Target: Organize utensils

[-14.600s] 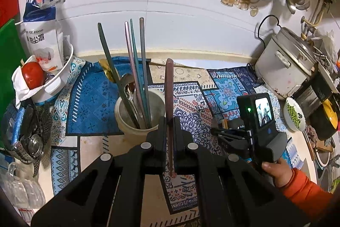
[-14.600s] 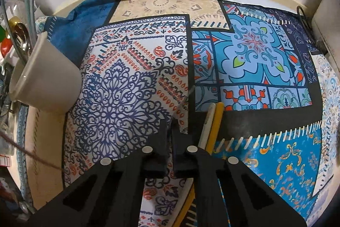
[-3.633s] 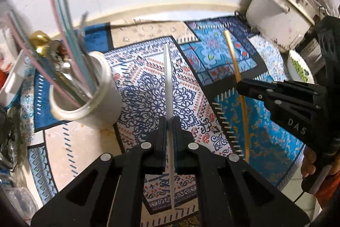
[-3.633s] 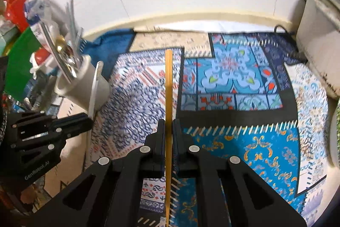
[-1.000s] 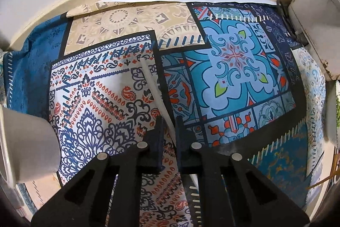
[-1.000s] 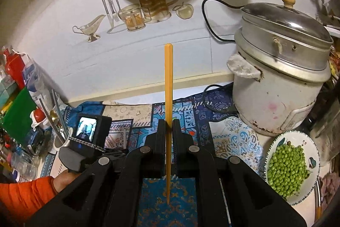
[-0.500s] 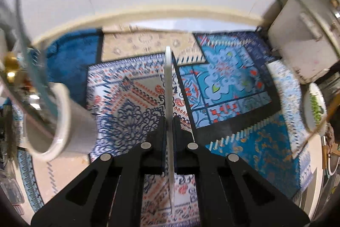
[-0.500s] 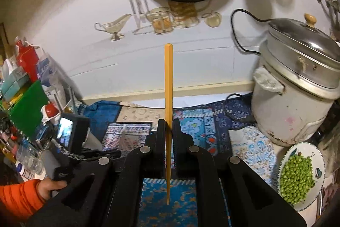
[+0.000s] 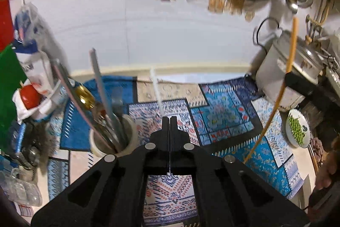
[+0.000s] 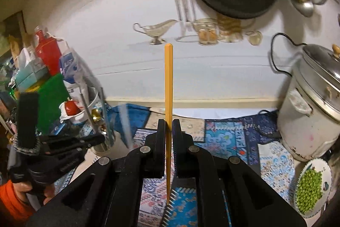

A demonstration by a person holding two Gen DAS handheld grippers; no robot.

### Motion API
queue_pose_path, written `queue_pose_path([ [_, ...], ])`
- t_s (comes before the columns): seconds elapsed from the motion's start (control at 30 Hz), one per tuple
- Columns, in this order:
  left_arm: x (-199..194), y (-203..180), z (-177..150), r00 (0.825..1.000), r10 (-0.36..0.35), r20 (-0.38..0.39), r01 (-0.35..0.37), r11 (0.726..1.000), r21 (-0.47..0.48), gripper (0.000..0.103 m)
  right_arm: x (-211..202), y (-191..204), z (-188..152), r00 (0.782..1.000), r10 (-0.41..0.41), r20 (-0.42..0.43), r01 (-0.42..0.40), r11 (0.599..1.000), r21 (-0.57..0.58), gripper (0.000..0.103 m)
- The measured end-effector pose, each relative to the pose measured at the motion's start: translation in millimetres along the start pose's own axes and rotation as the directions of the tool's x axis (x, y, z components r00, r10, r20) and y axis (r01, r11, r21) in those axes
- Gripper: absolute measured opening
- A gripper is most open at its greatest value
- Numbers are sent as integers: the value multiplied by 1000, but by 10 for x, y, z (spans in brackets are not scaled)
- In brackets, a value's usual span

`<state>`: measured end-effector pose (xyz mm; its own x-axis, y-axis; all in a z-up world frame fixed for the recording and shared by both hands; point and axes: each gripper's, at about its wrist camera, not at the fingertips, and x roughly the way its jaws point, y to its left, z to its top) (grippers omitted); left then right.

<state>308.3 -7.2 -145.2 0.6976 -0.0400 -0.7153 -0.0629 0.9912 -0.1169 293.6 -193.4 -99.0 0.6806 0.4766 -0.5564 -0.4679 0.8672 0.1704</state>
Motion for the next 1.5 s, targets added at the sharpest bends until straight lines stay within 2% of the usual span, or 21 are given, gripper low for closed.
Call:
queue_pose_path([
  [0.07,-64,62,15,1000,-9,9,9,1000,-5,0,27,61,18,1000,6,1,-6,1000,-3,6],
  [0.17,-22,135,-1,999,-43,-16,43,999,-10,0,61,114,36,1000,12,3,-12,1000,0,6],
  [0.27,161,121,-72,994,-61,-86,62,998,8,3,73,142,46,1000,10,7,-10,1000,1,6],
  [0.33,393,74,-164,986,-65,-156,68,998,14,19,83,138,51,1000,7,7,-7,1000,5,6],
  [0.4,615,41,-250,977,-68,-203,71,997,7,25,94,126,49,1000,1,4,-1,1000,9,6],
  [0.63,1492,13,-630,930,-1,-369,2,1000,3,25,121,-70,-4,999,-40,-22,41,998,48,6],
  [0.77,1698,19,-740,923,53,-381,-43,998,35,24,133,-197,-52,997,-62,-45,65,995,69,6],
  [0.87,1787,44,-778,916,65,-395,-56,998,33,18,136,-275,-81,996,-72,-59,77,994,82,6],
  [1.0,1814,112,-766,921,67,-383,-68,998,9,6,148,-322,-92,995,-76,-72,82,993,87,6],
  [1.1,1791,152,-774,922,52,-384,-51,999,12,4,165,-320,-83,995,-71,-75,78,994,83,6],
  [1.2,1711,219,-848,914,19,-406,-13,1000,17,2,190,-293,-65,996,-56,-74,62,995,80,6],
  [1.37,1378,294,-1181,885,-28,-465,72,994,77,2,257,-233,-68,997,-24,-76,30,997,75,6],
  [1.5,1076,318,-1488,835,-68,-546,175,974,145,3,335,-172,-74,997,9,-82,-3,997,73,6],
])
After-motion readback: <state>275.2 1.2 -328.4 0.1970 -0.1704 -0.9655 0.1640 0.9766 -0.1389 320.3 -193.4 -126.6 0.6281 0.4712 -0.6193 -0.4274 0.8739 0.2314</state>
